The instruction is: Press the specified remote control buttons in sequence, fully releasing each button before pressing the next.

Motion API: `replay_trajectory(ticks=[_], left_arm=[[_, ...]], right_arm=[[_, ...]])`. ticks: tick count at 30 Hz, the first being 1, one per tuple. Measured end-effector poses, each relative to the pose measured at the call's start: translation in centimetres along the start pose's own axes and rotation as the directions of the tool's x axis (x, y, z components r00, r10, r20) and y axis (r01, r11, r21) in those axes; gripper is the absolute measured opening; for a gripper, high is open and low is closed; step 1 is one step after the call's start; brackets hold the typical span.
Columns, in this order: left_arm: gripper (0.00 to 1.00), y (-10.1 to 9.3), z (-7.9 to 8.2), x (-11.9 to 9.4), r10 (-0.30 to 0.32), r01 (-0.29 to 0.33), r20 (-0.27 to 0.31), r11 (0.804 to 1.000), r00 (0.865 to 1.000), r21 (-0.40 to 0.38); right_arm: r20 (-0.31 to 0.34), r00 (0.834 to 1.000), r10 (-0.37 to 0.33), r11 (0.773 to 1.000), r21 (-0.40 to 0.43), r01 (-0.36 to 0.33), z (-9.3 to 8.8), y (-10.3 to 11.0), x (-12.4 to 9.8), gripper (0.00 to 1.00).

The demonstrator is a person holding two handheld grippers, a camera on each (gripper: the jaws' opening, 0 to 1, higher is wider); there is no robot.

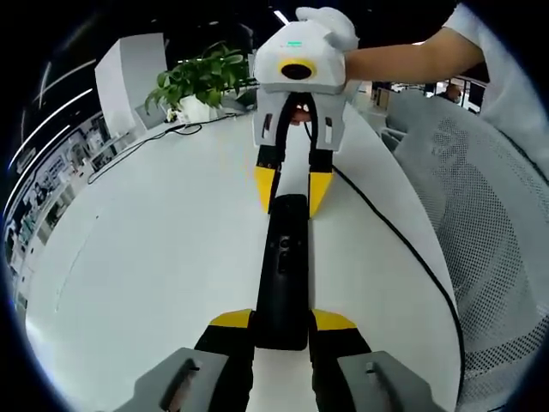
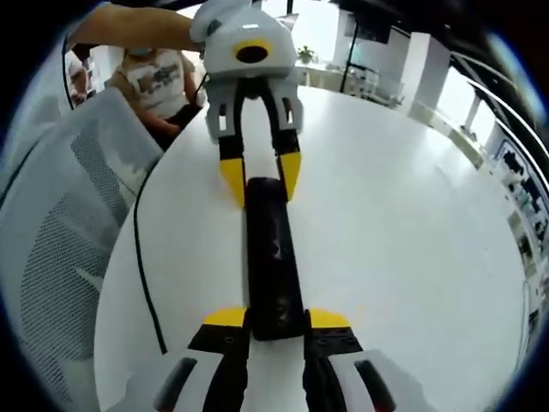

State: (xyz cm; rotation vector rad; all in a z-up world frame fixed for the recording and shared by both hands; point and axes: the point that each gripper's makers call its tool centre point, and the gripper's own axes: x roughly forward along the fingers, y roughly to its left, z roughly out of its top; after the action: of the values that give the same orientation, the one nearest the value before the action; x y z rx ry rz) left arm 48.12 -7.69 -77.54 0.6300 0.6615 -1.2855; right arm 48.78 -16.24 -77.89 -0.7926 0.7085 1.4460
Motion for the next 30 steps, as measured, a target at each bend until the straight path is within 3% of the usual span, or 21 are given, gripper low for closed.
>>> replay_trajectory(ticks=[19, 30], left_arm=[[0.23, -0.02, 0.20, 0.04, 0.003, -0.003, -0.005, 1.000, 1.000, 0.015], [0.23, 0.87, 0.69, 0.18, 0.017, -0.016, -0.017, 0.999, 1.000, 0.037]], right_arm=[[0.018, 1.000, -0.014, 1.000, -0.028, 0.014, 0.00, 0.13, -0.09, 0.19], [0.023, 0.999, -0.044, 0.998, -0.037, 0.045, 0.07, -0.82, -0.69, 0.18]])
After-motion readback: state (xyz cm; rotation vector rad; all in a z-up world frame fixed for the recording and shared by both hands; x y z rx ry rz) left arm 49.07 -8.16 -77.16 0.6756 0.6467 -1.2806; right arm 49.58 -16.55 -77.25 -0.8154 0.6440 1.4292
